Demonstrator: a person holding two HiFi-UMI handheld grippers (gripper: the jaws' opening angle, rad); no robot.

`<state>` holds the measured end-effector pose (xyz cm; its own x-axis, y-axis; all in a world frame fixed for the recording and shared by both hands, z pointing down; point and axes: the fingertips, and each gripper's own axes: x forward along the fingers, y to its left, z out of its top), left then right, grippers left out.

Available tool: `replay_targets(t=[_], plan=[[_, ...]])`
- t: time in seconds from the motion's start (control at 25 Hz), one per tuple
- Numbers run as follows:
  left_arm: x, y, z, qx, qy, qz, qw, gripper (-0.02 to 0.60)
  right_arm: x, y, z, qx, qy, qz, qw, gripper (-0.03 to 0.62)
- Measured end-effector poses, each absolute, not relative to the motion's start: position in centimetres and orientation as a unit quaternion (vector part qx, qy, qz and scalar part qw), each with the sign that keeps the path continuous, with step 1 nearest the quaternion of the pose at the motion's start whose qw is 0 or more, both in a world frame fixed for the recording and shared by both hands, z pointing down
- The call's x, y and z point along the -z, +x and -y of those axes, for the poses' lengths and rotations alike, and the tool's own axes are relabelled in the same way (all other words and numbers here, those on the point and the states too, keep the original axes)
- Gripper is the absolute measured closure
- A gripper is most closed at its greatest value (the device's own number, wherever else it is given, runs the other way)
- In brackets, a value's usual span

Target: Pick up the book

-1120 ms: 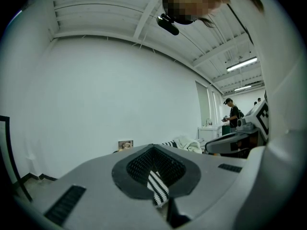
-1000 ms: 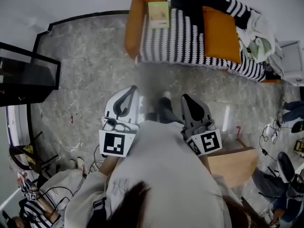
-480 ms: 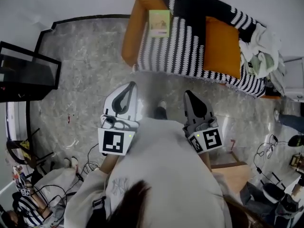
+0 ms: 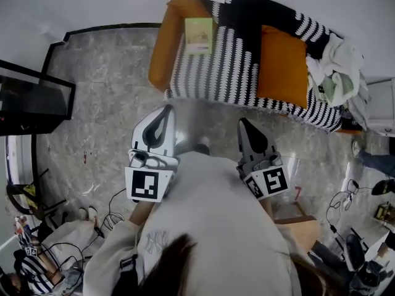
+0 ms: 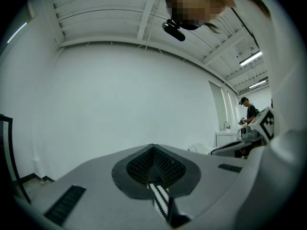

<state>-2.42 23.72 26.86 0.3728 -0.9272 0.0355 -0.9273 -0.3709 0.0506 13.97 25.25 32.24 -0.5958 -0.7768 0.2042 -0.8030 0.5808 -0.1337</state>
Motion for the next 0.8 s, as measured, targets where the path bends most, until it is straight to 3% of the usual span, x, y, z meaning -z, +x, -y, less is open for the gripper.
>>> replay_targets(t=[0.8], plan=[[-28.0,-2.8,-16.0,-0.005,0.836,0.547,0.051,0.572,-33.2,13.8,-18.3,-0.13,0.465,0.874,0.058,0.574]])
